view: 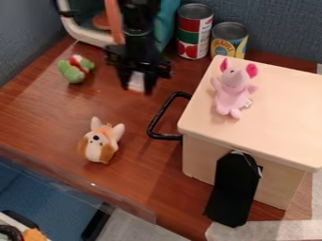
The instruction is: Move the white bottle from the left to right top of the table
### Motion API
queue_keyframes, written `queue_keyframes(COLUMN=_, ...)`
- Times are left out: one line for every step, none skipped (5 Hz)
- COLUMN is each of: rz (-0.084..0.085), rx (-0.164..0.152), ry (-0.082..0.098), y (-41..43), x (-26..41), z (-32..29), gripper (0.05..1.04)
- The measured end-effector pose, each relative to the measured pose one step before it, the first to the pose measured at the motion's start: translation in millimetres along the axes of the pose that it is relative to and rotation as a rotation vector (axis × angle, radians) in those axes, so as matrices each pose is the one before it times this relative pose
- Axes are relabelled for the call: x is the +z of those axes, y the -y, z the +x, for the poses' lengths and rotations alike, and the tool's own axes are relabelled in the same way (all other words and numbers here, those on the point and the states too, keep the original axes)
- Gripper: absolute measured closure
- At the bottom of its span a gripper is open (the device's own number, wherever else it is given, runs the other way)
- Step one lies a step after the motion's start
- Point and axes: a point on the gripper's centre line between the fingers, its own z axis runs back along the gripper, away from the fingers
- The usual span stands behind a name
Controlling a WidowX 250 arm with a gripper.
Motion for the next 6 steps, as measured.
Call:
queue_keyframes(rz=0.0055, rx=-0.0104, ry=-0.0203, y=6.23, x=-16.45, z=5.85, gripper=0.562)
queue_keyframes(rz=-0.0103, rx=-0.0172, ry=-0.0223, y=-1.11, x=-17.32, z=-2.26, gripper=0.562)
queue_keyframes(rz=-0.0334, rx=0.0261, ry=0.0071, y=-12.32, x=-3.74, z=2.43, gripper=0.499)
queue_keyframes(rz=-0.0159, rx=-0.0172, ry=-0.0193, y=-1.97, x=-0.67, z=-8.05, gripper=0.194)
queue_keyframes(rz=-0.0043, rx=0.0010, ry=0.0874, y=-0.07, x=38.95, z=-3.23, gripper=0.073)
queue_keyframes(rz=-0.0033, rx=0.0156, ry=0.0515, y=-5.20, x=31.06, z=-7.01, gripper=0.077)
